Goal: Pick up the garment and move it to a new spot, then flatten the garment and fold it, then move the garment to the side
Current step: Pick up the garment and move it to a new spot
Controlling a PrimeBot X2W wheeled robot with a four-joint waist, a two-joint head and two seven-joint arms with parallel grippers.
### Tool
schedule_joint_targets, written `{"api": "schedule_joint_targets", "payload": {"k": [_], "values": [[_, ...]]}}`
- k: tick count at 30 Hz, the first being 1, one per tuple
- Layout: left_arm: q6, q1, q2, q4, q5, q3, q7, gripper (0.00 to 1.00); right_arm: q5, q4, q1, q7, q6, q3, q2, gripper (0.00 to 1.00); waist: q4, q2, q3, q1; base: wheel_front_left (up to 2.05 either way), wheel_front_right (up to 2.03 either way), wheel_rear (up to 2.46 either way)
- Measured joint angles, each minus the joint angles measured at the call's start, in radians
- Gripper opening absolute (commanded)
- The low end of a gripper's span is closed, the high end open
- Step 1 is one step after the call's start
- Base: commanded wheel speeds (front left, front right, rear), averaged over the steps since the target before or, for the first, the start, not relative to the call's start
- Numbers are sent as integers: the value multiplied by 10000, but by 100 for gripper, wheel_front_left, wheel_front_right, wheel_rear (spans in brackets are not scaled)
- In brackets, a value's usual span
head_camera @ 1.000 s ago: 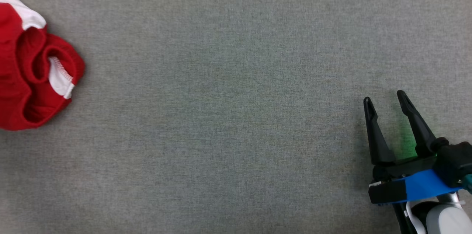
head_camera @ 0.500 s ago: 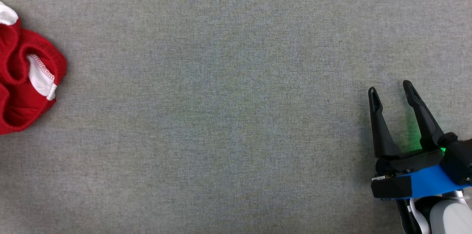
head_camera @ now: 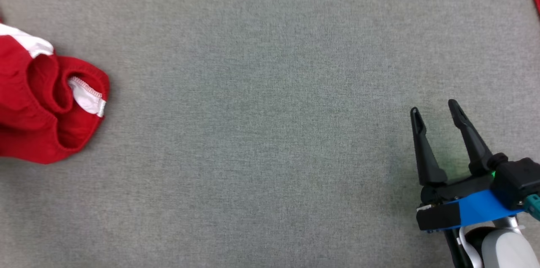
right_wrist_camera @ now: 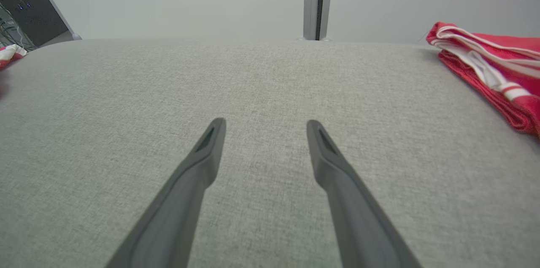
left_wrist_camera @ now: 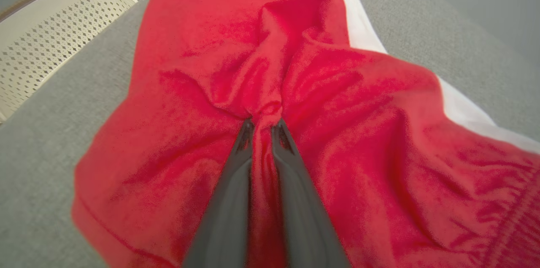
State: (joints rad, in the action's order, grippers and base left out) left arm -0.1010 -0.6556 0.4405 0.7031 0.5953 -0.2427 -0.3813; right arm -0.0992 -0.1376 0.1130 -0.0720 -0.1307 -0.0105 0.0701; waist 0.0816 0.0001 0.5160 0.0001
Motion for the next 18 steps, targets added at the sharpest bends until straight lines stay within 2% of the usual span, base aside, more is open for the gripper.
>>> {"api": "schedule_joint_targets", "payload": {"k": [8, 18], "values": [[-199, -2, 788, -1229, -259, 485, 439, 0, -222, 800, -48, -372, 0, -259, -90, 100, 97, 0, -1294, -1, 0, 0, 0], [-230, -35, 961, -4803, 15, 1530, -1051, 0, -775, 1756, -373, -913, 0, -449, -184, 100, -298, -2, -3028, -3, 0, 0, 0]]}}
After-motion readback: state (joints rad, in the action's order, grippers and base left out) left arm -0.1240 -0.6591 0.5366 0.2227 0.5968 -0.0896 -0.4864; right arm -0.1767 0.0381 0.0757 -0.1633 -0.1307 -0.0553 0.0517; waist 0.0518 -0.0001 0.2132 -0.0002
